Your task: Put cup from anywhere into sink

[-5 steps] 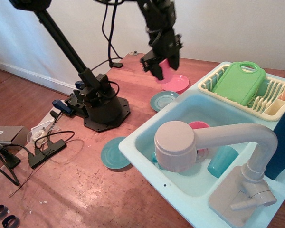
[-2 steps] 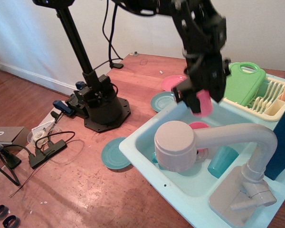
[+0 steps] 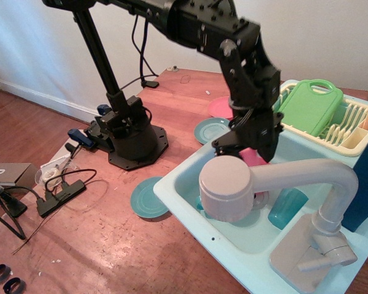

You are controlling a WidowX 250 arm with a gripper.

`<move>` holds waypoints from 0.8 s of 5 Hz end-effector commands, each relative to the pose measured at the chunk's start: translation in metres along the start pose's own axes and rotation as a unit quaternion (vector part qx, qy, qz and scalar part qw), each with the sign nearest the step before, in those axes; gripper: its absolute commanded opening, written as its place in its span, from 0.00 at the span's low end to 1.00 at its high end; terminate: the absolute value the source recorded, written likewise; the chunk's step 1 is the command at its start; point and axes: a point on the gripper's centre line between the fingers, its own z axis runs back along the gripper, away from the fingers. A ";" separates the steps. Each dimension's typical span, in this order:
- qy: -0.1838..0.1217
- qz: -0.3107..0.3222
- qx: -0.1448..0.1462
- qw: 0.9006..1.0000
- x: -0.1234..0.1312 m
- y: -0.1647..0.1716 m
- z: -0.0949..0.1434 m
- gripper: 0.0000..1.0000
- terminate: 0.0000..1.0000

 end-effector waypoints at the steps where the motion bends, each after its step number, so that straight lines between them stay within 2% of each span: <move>1: -0.023 0.009 0.034 0.999 -0.014 0.017 0.035 1.00 0.00; 2: 0.008 0.011 0.070 0.997 -0.034 0.029 0.079 1.00 0.00; 3: 0.028 0.044 0.096 0.994 -0.061 0.018 0.111 1.00 0.00; 4: 0.006 0.085 0.076 0.993 -0.080 -0.003 0.092 1.00 0.00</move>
